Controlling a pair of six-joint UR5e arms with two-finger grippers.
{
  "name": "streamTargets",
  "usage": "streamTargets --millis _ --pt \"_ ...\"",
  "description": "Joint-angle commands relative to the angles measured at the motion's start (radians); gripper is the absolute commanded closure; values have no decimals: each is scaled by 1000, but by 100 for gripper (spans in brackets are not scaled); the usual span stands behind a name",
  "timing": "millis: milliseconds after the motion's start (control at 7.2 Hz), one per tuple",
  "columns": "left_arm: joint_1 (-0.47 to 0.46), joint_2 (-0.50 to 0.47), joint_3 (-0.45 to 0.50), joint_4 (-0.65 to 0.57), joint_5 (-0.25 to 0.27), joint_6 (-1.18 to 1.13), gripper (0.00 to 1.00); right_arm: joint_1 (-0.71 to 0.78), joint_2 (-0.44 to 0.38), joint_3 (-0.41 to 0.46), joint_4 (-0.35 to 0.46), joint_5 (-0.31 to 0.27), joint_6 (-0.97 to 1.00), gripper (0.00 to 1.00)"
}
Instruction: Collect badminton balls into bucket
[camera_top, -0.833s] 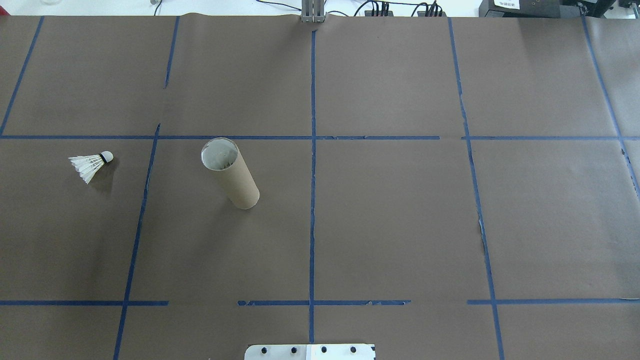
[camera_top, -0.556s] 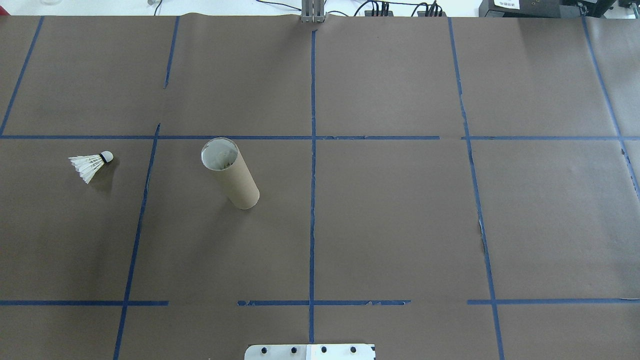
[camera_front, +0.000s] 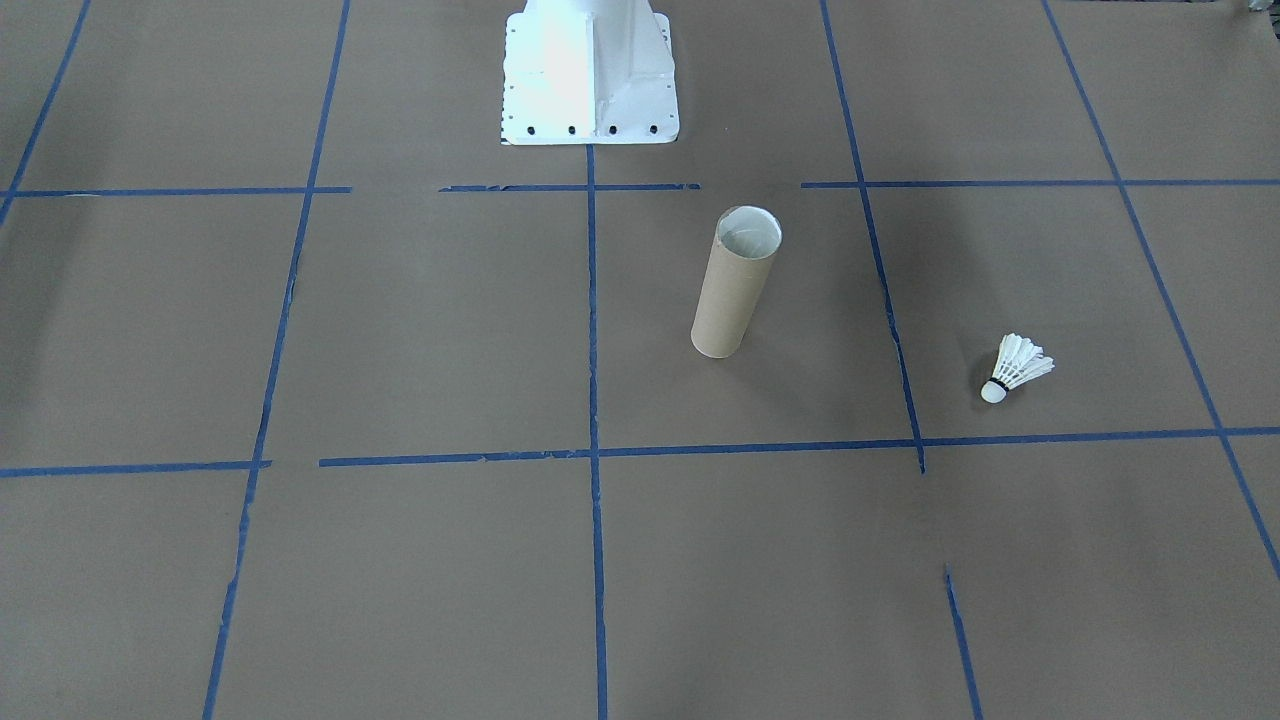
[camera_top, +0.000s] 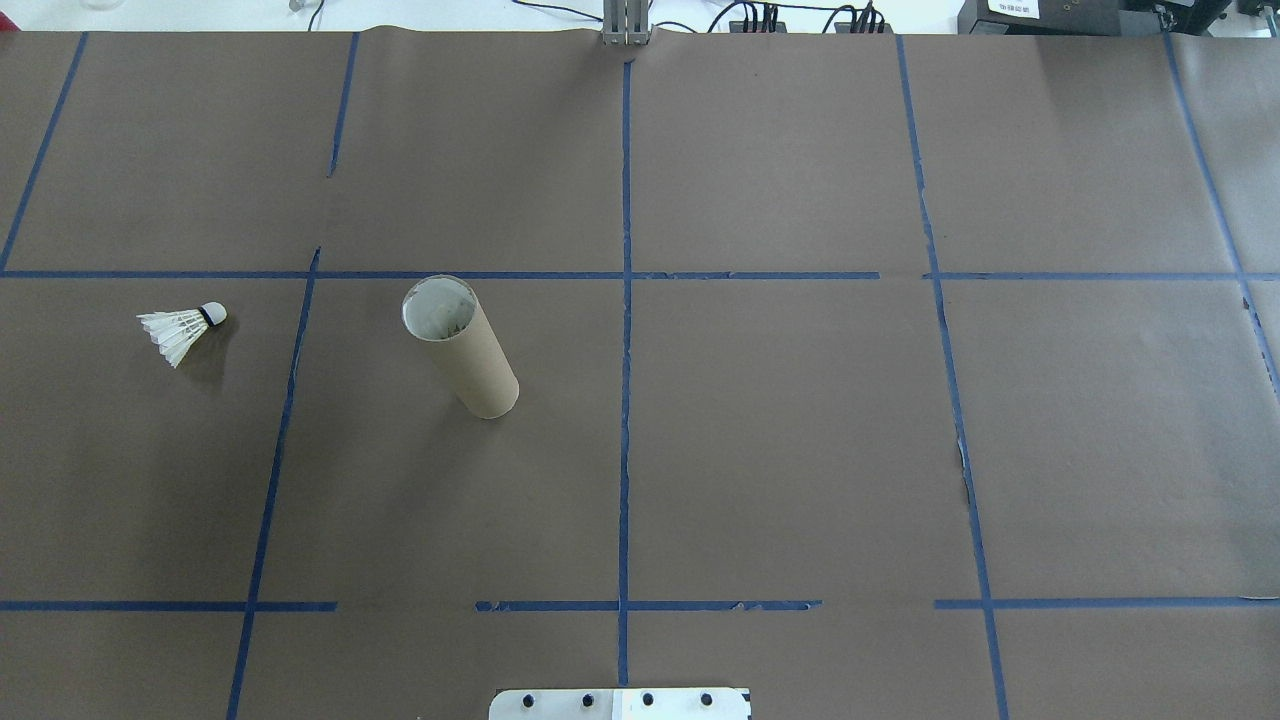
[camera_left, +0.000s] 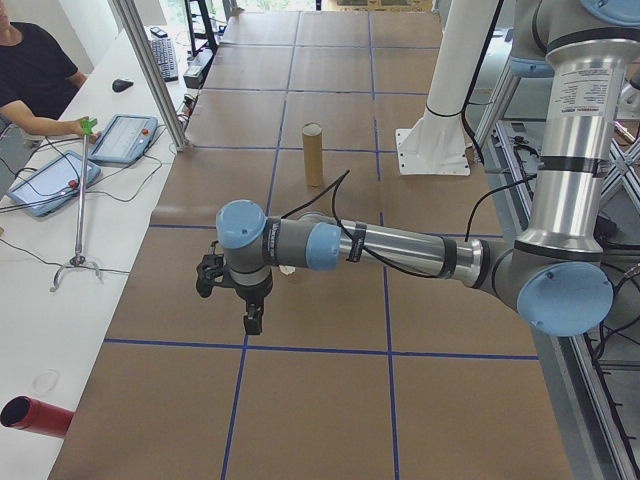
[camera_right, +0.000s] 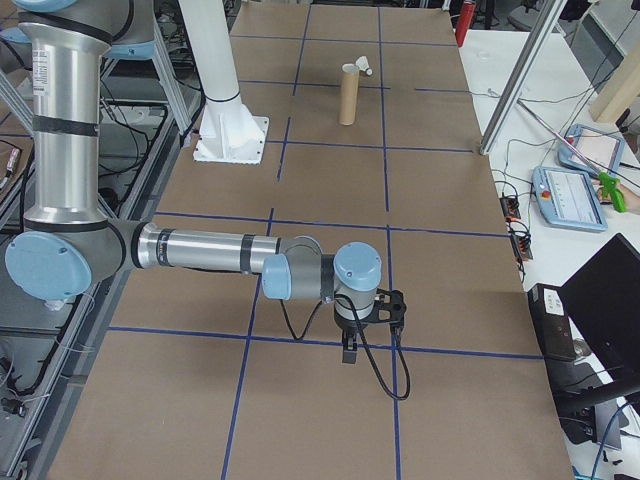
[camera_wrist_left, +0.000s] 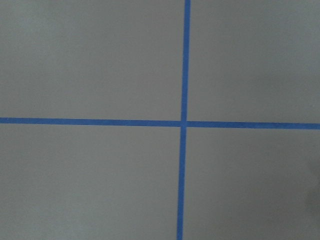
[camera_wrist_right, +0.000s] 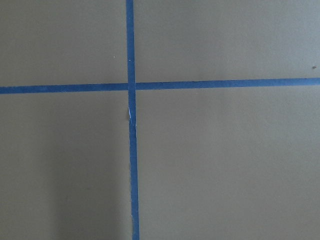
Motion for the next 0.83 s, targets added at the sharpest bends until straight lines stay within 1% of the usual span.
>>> streamTargets --millis 0,139,278,417,556,694 --pt "132 -2 -136 -90 -103 -318 0 0 0 0 0 0 0 0" --pt "173 7 -145 -229 -107 -467 0 0 0 0 0 0 0 0" --pt "233 39 -144 -380 -119 -608 0 0 0 0 0 0 0 0" --pt "303 84 -138 -582 -108 -779 0 0 0 0 0 0 0 0" --pt "342 166 -118 -843 -55 -930 0 0 0 0 0 0 0 0" --pt "346 190 -55 -1039 -56 -1032 0 0 0 0 0 0 0 0"
